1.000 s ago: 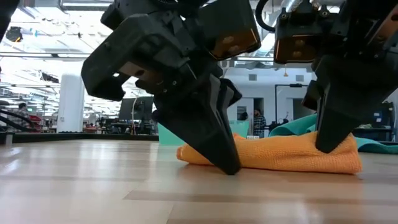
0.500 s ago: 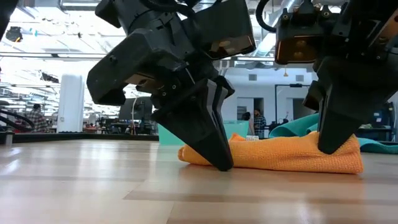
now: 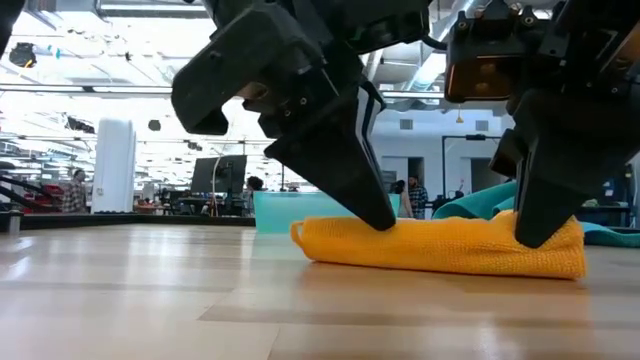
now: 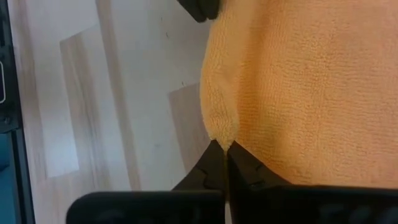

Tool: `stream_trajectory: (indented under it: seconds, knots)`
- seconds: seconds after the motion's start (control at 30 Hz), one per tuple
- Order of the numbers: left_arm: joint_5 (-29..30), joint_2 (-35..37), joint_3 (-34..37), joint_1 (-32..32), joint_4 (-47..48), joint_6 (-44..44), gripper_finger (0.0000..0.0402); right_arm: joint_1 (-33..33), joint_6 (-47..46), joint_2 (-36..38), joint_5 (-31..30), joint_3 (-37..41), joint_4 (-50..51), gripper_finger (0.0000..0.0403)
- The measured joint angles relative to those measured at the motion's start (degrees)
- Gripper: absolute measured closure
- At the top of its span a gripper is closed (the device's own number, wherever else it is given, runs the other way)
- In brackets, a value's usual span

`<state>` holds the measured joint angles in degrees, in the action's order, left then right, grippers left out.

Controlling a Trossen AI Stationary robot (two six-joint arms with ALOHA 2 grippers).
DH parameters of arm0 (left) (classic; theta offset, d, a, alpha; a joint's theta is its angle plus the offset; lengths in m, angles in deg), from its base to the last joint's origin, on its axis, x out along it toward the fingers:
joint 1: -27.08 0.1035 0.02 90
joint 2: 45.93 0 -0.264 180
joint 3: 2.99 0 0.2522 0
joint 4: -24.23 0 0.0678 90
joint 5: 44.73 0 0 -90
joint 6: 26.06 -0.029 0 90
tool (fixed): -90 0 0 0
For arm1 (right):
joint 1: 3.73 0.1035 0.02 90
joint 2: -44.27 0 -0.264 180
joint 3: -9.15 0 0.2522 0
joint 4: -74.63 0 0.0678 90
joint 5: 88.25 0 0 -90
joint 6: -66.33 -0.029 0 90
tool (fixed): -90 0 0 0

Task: Roll microfiber towels into tight, uniform cylinder then place into a basket
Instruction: Roll the yellow microfiber cloth on the table

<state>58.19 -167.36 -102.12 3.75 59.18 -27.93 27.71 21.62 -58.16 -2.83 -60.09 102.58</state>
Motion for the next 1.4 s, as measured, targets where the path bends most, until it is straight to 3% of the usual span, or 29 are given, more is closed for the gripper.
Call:
stream_trajectory:
  seconds: [0.4, 0.53, 1.07, 1.4]
  knots:
    - [0.11, 1.34, -0.04, -1.88, 0.87, -0.73, 0.0391, -0.02, -0.31, 0.0, 0.0, -0.02, 0.11, 0.0387]
    - [-3.04, 1.74, -0.04, -2.38, 0.71, -0.66, 0.0391, -0.04, -0.33, 0.0, 0.0, -0.04, 0.09, 0.0386]
    - [-4.88, -2.38, -0.21, 2.24, 2.35, 1.92, 0.0391, -0.04, -0.39, 0.0, 0.0, -0.04, 0.35, 0.0394]
    - [2.6, -2.14, -2.25, 0.3, 3.65, 0.01, 0.0391, -0.04, -0.92, 0.0, -0.1, 0.61, -0.1, 0.0393]
